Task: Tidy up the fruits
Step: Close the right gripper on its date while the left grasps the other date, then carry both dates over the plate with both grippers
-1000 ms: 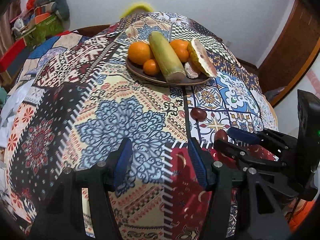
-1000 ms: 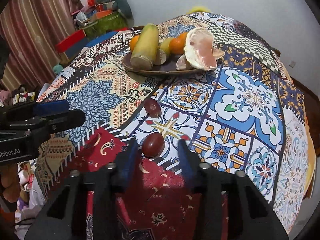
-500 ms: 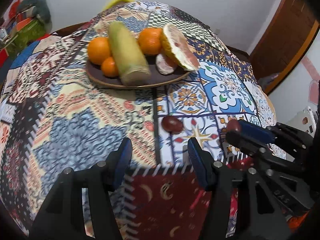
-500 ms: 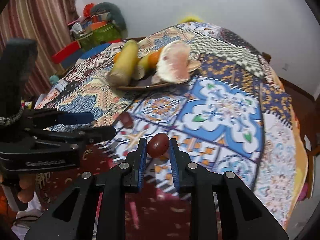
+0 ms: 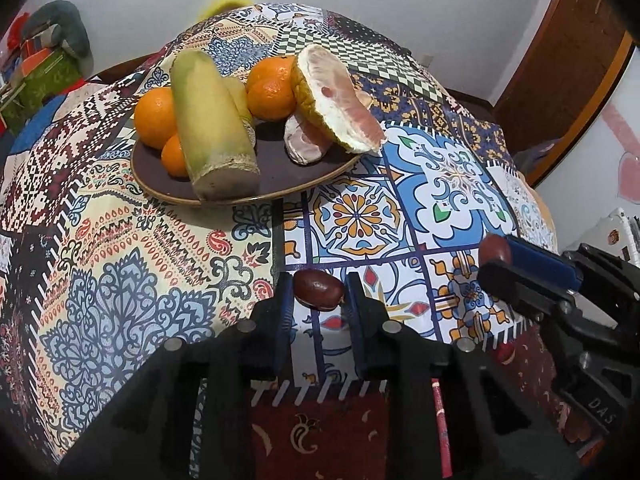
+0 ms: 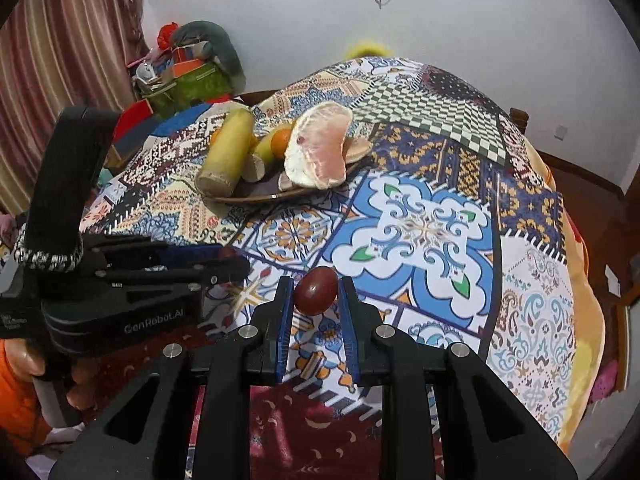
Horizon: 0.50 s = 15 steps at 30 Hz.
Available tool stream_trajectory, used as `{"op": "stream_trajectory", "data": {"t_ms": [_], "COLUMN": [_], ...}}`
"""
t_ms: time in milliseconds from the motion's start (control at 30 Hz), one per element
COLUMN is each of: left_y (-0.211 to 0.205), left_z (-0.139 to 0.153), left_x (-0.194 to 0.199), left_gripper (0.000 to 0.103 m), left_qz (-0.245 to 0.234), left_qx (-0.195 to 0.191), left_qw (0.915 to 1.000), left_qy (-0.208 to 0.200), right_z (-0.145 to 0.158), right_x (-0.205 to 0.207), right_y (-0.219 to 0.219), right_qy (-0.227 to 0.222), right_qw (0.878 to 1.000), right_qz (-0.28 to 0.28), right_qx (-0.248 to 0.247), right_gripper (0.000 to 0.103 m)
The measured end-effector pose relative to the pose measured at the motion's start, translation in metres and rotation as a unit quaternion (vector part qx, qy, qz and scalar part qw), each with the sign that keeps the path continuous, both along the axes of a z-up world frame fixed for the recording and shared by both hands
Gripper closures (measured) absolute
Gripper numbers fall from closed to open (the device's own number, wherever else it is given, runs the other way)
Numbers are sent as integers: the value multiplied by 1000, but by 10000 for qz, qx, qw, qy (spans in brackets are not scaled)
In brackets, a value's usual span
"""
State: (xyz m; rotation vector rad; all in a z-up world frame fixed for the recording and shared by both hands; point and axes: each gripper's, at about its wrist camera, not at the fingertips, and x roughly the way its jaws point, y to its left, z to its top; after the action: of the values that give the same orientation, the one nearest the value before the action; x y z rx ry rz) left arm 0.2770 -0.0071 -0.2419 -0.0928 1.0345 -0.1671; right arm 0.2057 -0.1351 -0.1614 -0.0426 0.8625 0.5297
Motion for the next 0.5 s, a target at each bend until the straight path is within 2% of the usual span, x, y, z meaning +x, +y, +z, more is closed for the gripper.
{"op": "stream_trajectory", "data": {"t_ms": [267,500], "left_y": [31,63], "left_z": [26,50], "left_x": [-10,-9], "left_gripper": [77,78], "left_qz": [261,611], "left_qx": [-41,71], "left_qw": [9991,9957], "left_qy": [-338,-697], "right_z": [14,29], "right_x": [11,24], "right_y": [13,29], "right_qy": [-198,-426], "right_qw": [9997,9988], "right_qz": [77,183], "right_qx": [88,149], "right_gripper": [83,83]}}
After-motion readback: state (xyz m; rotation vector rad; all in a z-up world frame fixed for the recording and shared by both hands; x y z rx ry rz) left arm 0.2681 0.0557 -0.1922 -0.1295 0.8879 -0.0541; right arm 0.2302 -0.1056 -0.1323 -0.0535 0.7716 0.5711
